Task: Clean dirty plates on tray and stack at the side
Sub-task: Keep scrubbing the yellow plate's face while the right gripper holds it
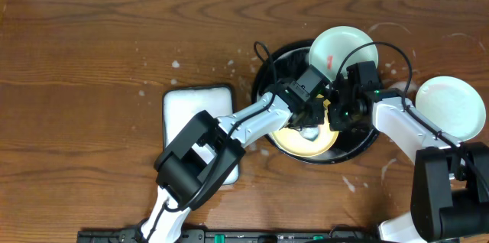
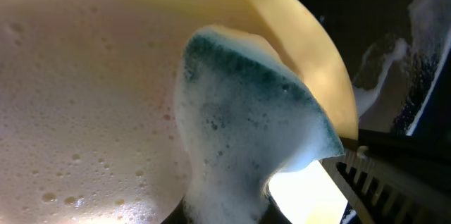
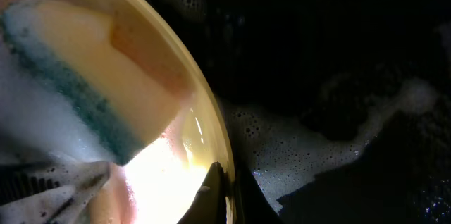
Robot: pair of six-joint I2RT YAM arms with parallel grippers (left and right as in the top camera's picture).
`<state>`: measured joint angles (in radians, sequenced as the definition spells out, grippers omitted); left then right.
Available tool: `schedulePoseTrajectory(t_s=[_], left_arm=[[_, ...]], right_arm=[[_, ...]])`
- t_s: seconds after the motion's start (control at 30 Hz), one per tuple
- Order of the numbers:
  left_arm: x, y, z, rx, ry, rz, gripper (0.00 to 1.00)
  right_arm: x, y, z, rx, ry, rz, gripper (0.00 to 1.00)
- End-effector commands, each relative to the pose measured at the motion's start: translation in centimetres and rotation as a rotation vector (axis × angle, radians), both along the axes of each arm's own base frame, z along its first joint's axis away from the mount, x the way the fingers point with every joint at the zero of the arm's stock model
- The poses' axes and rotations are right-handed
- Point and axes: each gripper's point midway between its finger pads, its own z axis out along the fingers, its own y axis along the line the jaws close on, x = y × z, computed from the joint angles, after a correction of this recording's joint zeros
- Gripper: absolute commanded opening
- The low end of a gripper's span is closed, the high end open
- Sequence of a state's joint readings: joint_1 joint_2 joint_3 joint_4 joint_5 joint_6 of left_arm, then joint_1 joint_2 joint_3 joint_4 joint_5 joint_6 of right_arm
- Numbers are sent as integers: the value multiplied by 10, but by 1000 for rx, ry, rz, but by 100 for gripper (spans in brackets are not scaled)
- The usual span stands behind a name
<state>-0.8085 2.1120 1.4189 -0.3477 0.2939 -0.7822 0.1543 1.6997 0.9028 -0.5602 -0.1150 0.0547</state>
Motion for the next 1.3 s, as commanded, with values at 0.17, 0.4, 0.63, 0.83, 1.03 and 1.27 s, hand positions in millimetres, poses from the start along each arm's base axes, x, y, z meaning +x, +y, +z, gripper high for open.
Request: schedulePoseTrajectory(t_s=[0.17, 0.4, 0.63, 0.83, 1.03, 1.27], left_arm=[[67, 130, -40, 433, -146, 146, 8], [77, 177, -35, 656, -214, 109, 8], [59, 187, -33, 744, -173, 81, 8], [15, 139, -47, 461, 80, 24, 8], [-7, 72, -38, 180, 184, 8, 8], [-34, 21, -36, 122, 121, -101, 10]], right_arm=[[-17, -14, -17, -77, 62, 16, 1], [-17, -14, -17, -78, 62, 16, 1], [-17, -14, -17, -77, 63, 15, 1], [-17, -14, -17, -77, 63, 11, 1], [-16, -14, -17, -75, 60, 8, 1], [-16, -14, -17, -74, 60, 1, 1]])
